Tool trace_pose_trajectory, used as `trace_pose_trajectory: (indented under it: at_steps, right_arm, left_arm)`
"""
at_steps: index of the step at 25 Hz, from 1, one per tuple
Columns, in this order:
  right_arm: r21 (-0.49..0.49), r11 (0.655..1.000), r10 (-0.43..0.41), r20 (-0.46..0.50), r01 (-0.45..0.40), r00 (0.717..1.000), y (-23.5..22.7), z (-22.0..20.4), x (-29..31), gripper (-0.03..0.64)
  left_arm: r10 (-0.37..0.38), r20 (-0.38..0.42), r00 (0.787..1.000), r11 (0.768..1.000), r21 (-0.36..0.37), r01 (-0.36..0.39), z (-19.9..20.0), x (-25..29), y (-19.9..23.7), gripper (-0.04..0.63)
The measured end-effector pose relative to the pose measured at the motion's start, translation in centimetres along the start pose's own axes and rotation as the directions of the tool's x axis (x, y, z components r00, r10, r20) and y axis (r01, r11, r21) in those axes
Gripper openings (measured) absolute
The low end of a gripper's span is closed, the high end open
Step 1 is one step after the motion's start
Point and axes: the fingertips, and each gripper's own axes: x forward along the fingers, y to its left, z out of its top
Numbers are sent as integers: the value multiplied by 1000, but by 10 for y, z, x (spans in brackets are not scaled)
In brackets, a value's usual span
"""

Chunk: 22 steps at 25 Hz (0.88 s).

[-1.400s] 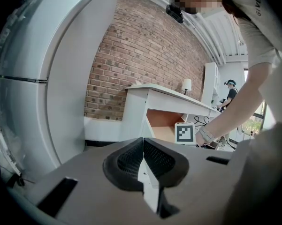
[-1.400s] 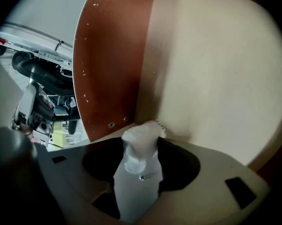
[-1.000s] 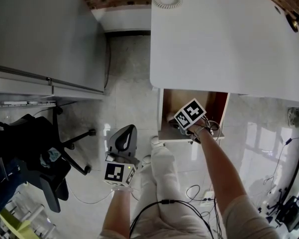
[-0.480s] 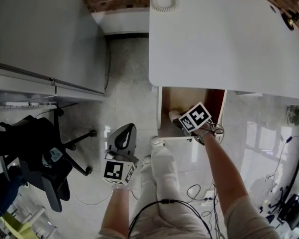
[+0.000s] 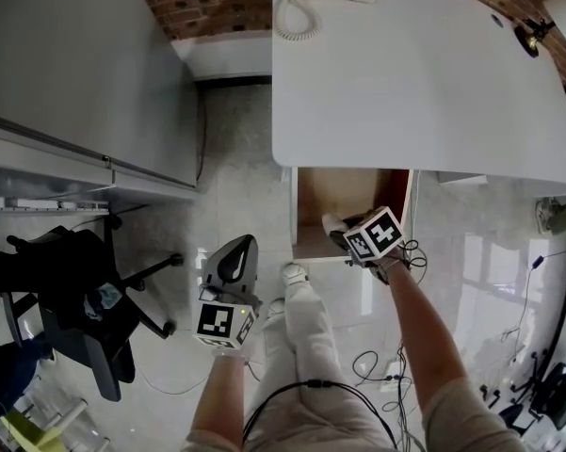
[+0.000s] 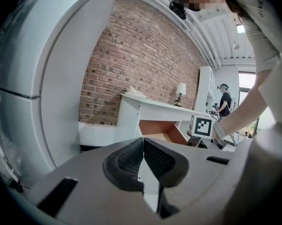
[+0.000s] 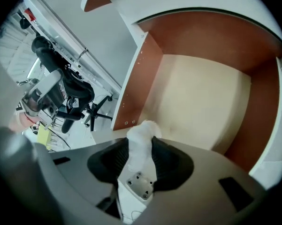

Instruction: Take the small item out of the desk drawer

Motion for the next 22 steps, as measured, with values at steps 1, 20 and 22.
trace_pose_trajectory:
  at_steps: [1,20,22]
  right_arm:
    - [5,1000,0,14,0,1000,2,0,-5,158]
    - [3,1000,-22,239,21,971,40,7,-104,158]
    - [1,1000,-23,266,23,964,45,8,-117,158]
  left_arm:
    - [1,2,1000,1000,1,-1,3,-1,-1,6]
    - [-13,24,1000,998,59,12,61,-20,-22,6]
    - [-19,28,999,998,66,17,68,-22,-24,6]
